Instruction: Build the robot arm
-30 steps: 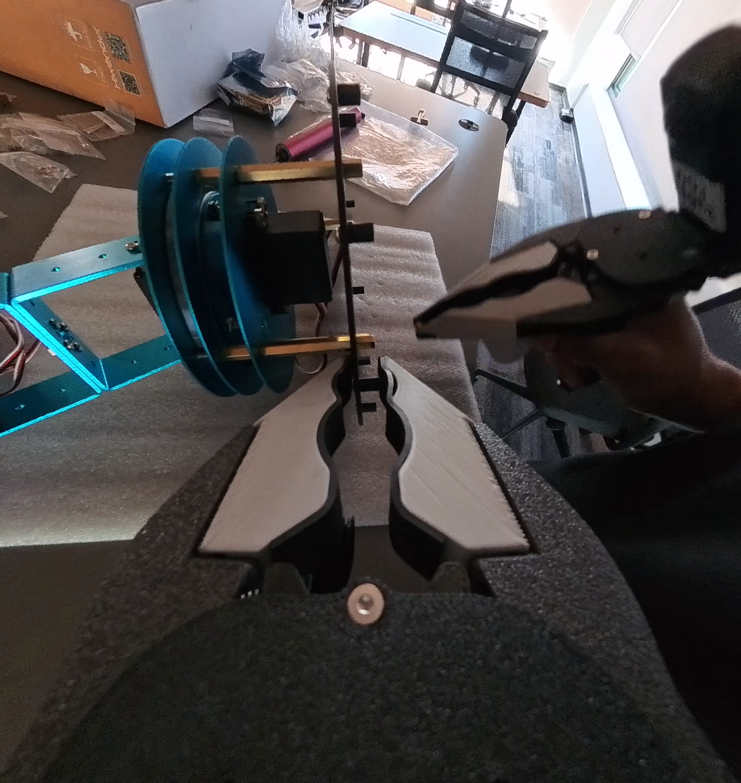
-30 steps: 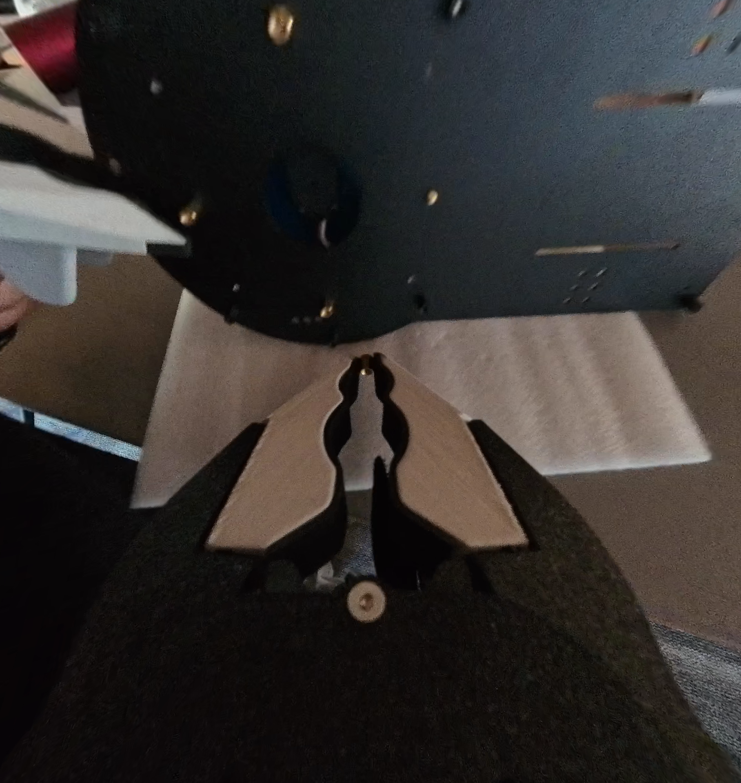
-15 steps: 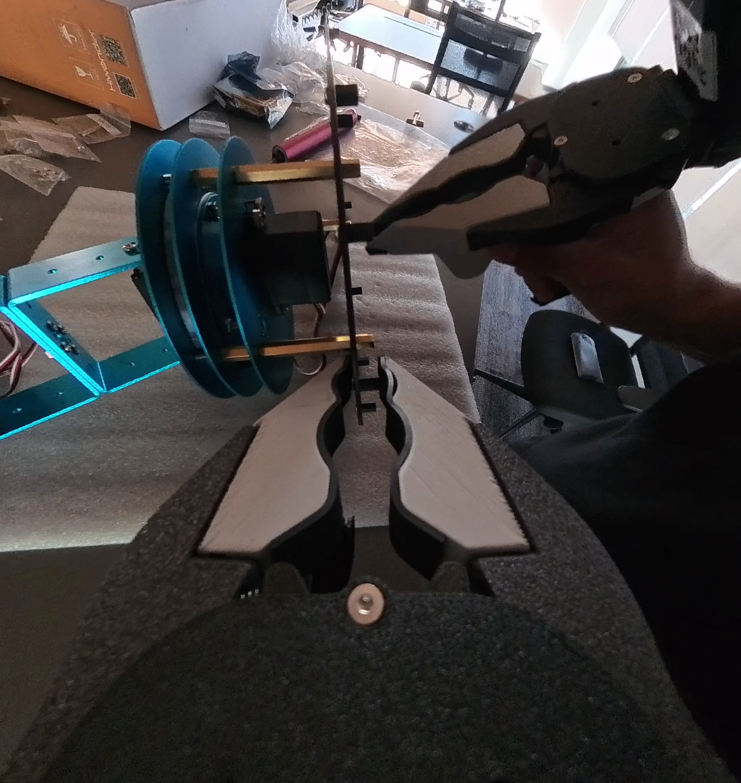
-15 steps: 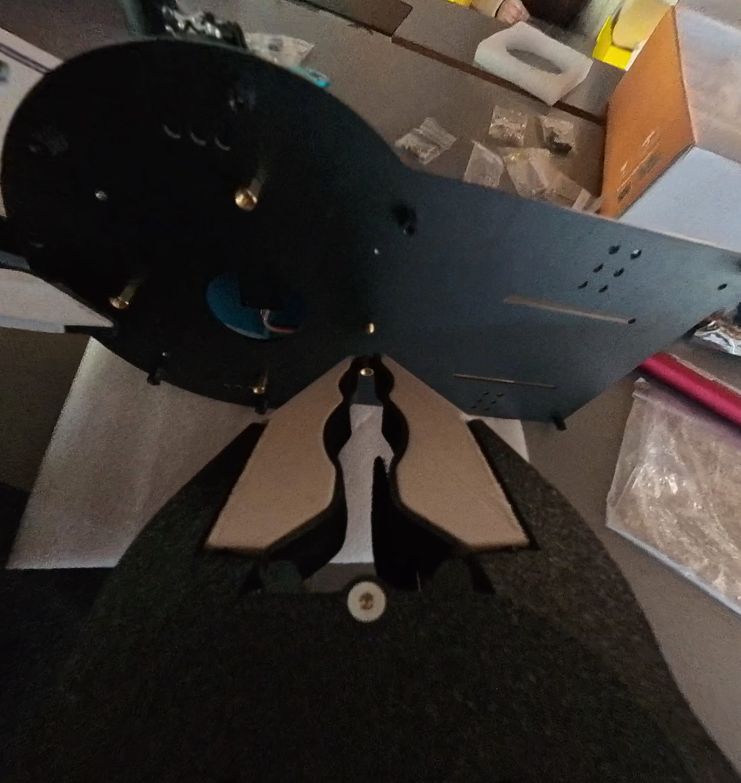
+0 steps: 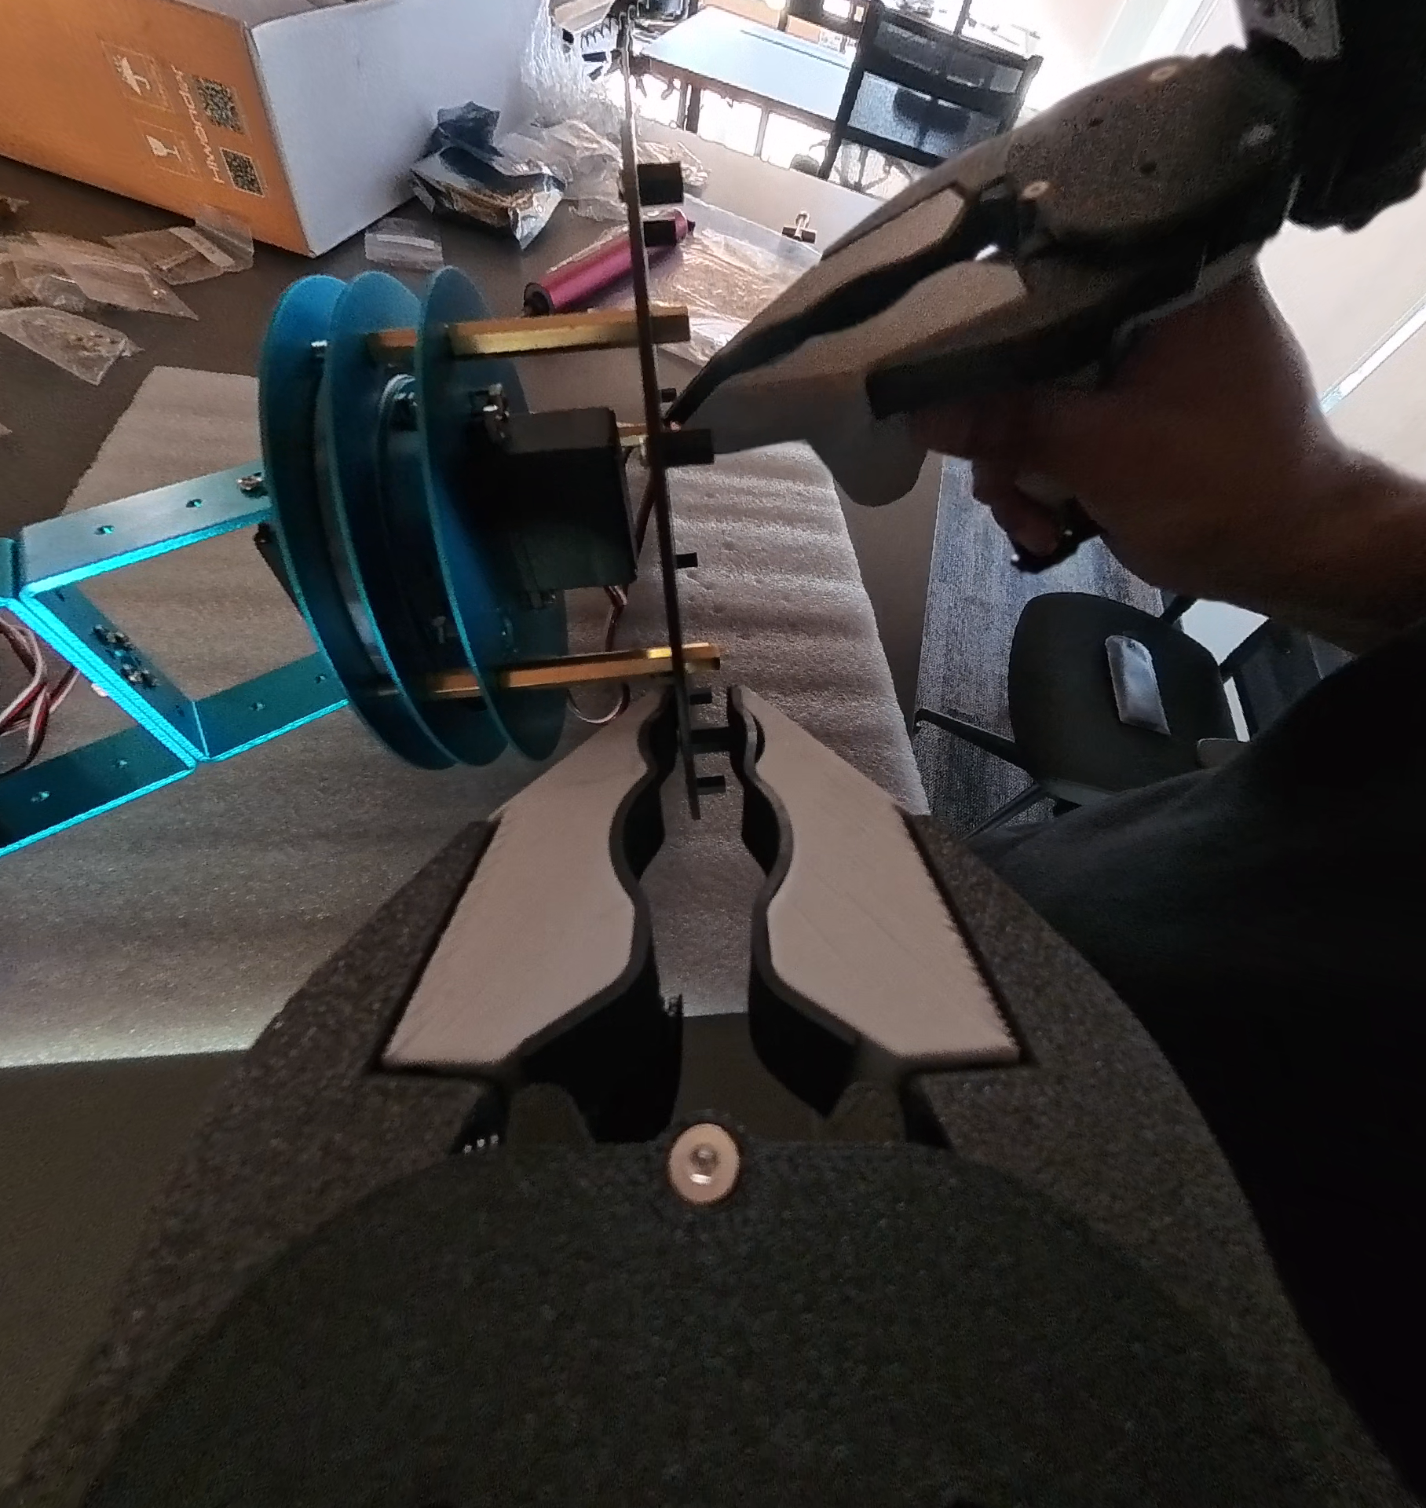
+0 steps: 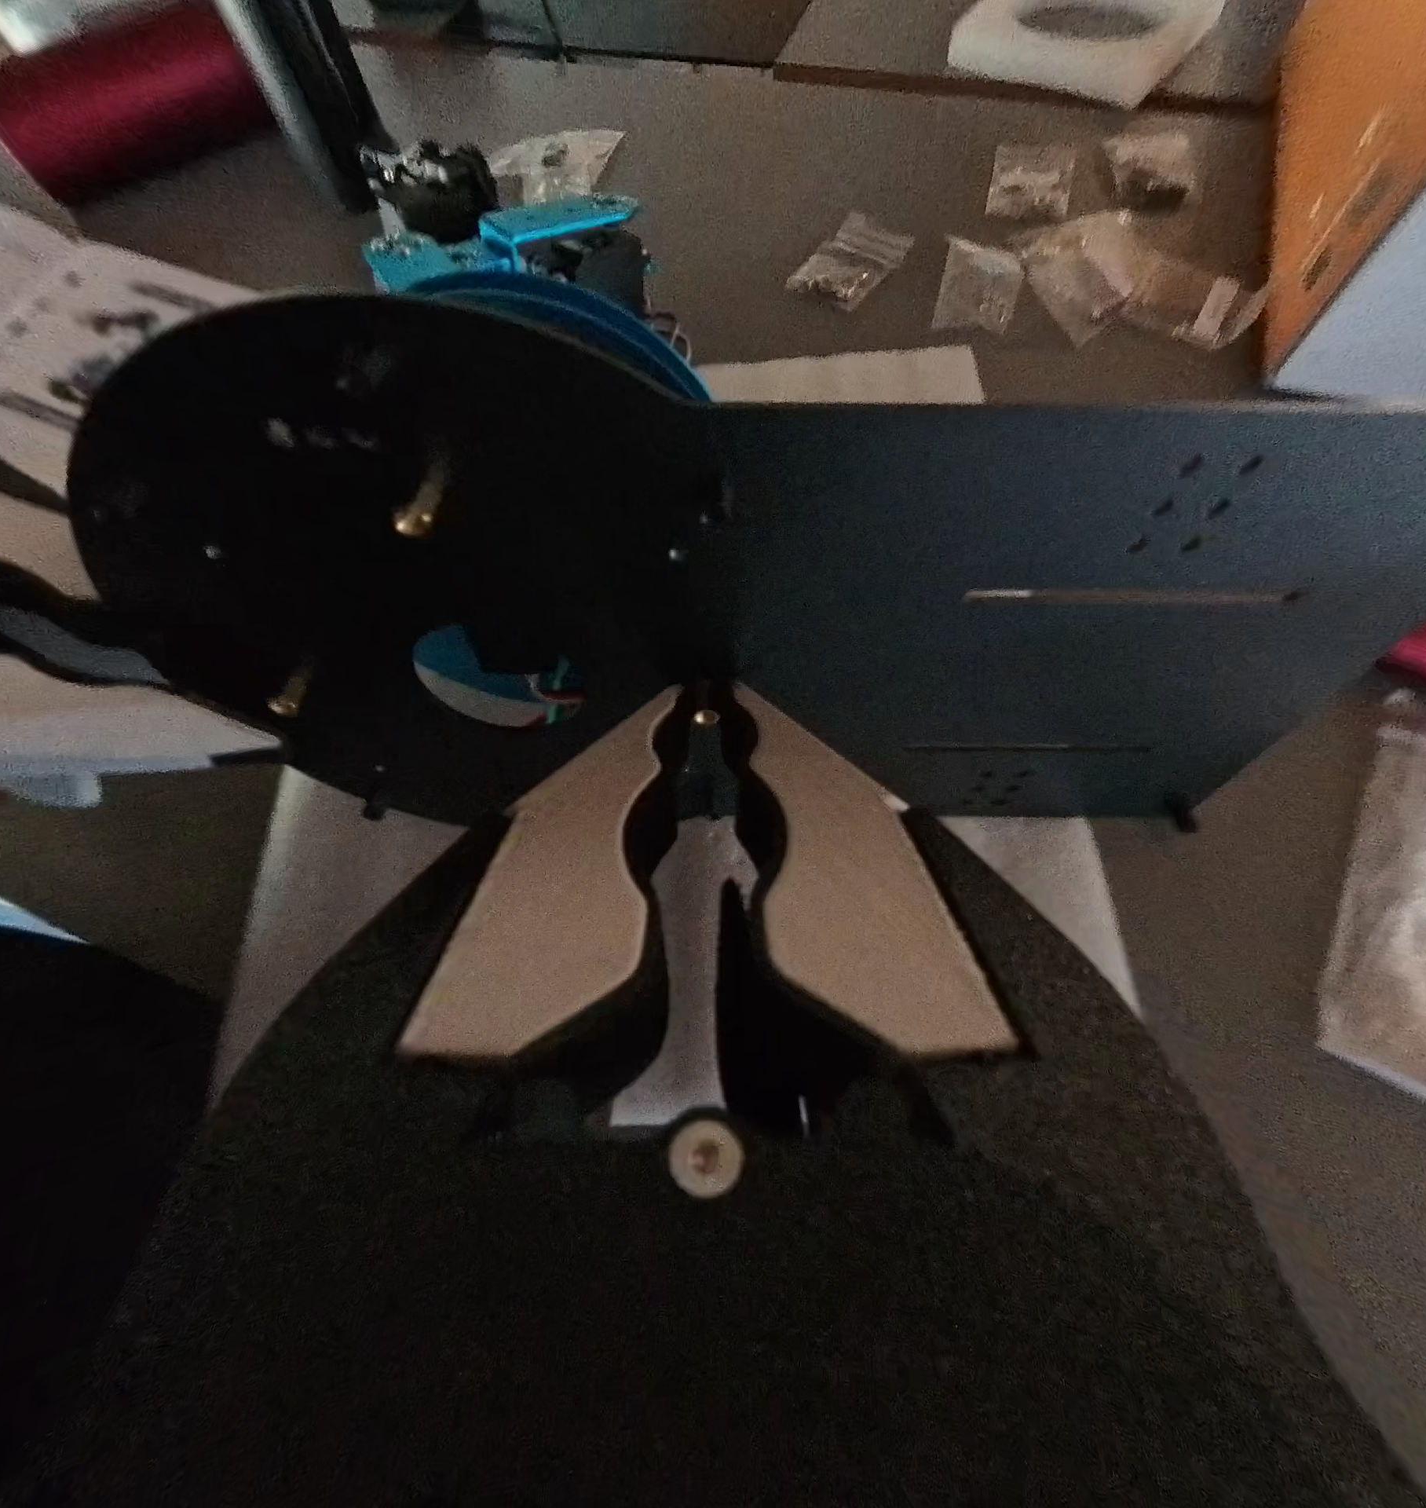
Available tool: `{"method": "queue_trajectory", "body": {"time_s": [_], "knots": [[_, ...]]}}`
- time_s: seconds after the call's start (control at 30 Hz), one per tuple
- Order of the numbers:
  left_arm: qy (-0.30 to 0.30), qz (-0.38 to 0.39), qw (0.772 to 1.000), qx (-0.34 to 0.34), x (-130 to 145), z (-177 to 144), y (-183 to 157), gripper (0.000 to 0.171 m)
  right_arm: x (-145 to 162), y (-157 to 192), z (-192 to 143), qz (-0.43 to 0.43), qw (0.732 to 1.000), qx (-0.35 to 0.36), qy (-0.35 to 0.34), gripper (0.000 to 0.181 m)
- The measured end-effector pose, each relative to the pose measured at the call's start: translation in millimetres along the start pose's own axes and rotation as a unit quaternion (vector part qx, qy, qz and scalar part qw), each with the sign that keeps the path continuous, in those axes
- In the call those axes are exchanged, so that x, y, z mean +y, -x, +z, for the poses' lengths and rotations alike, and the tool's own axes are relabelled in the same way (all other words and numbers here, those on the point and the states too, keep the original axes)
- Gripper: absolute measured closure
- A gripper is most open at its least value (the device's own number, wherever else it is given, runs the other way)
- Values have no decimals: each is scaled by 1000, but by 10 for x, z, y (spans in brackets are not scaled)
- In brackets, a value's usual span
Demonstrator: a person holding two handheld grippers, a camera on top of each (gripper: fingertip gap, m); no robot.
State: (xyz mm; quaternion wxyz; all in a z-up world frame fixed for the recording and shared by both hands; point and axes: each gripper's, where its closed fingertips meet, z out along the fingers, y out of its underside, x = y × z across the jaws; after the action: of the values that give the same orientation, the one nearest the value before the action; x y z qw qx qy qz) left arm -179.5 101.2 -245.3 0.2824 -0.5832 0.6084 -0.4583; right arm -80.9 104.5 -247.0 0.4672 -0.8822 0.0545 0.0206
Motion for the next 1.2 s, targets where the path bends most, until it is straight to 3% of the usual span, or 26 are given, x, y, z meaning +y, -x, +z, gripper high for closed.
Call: {"method": "queue_trajectory", "body": {"time_s": [0.1, 0.2, 0.27, 0.4, 0.47, 0.63, 0.73, 0.83, 0.9, 0.93, 1.2], "knots": [[0, 2, 1000, 0, -1, 1, 0, 161, -2, 17, 1, 178, 982, -62, -1, 176], [-2, 5, 1000, 0, -3, 0, 0, 161, -11, 23, -1, 355, 926, -129, -14, 176], [-3, 7, 1000, 2, -3, 0, 0, 161, -15, 25, -4, 395, 906, -153, -23, 175], [-5, 8, 1000, 3, -4, -1, -2, 161, -37, 13, -15, 410, 897, -162, -39, 175], [-3, 10, 1000, 6, -1, -1, -5, 161, -73, -39, -68, 398, 902, -156, -50, 163], [-4, 11, 1000, 6, -1, -1, -5, 161, -77, -314, -246, 303, 946, -92, -74, 159], [-4, 12, 1000, 6, -2, -1, -4, 161, 224, -230, -209, 180, 978, -104, -11, 155], [-5, 8, 1000, 6, -3, 0, -4, 161, 542, 166, -174, 22, 986, -158, 39, 157], [-6, 4, 1000, 9, -4, 0, -5, 161, 653, 103, -85, -58, 993, -93, 36, 161], [-6, 3, 1000, 10, -3, -1, -6, 161, 628, 58, -53, -66, 996, -65, 19, 165], [3, 10, 1000, -1, 3, -2, 0, 161, 689, -41, 144, -76, 992, -89, 38, 165]]}}
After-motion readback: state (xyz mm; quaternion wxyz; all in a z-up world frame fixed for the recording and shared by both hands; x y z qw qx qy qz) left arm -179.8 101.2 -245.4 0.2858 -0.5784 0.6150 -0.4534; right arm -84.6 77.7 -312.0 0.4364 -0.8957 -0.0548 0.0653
